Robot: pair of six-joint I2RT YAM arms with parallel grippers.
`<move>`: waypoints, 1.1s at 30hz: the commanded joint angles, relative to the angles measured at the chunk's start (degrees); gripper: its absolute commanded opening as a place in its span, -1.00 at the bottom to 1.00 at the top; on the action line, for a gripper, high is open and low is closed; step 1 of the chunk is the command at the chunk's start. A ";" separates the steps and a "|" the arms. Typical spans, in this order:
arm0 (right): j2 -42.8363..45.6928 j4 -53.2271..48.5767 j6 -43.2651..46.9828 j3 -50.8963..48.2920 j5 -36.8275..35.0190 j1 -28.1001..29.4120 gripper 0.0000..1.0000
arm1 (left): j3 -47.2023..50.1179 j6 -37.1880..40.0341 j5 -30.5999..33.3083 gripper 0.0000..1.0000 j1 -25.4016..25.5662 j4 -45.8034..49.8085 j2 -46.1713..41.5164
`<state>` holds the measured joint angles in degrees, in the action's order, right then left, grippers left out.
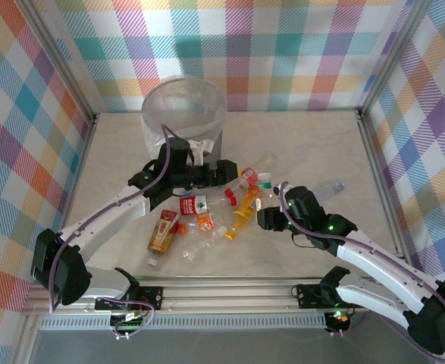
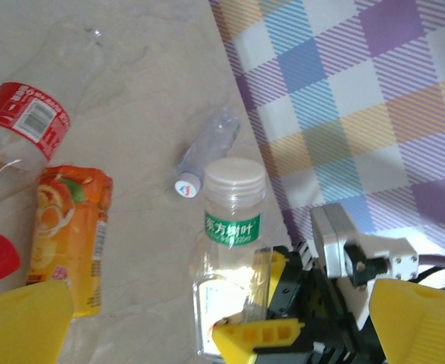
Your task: Put the plastic bottles in the bin
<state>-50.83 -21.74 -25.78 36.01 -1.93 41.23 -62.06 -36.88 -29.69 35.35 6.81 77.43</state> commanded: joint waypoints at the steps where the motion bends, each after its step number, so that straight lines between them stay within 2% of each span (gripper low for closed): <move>1: 0.34 3.67 3.32 2.24 3.25 0.25 0.06 | 0.16 -3.07 -0.23 0.97 2.81 -5.51 1.25; 9: -0.99 6.00 4.23 4.60 7.27 0.25 0.04 | -1.39 -3.90 3.03 0.86 7.43 -9.33 6.68; 12: -1.14 5.67 4.60 5.13 8.44 0.25 0.03 | -2.09 -4.97 2.13 0.84 8.03 -11.18 8.74; 21: -1.12 5.17 5.39 5.20 10.12 0.25 0.02 | -3.42 -4.78 2.29 0.59 9.12 -12.43 10.38; 24: -1.58 4.93 5.48 5.21 10.36 0.22 0.02 | -3.59 -4.16 2.25 0.49 9.19 -12.36 10.35; 33: -1.93 4.64 5.30 5.12 10.46 0.25 0.02 | -4.63 -0.64 4.77 -0.01 10.03 -8.28 9.52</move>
<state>-52.58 -18.41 -21.56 39.55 7.20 41.23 -64.69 -39.92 -26.50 44.12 -2.92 88.01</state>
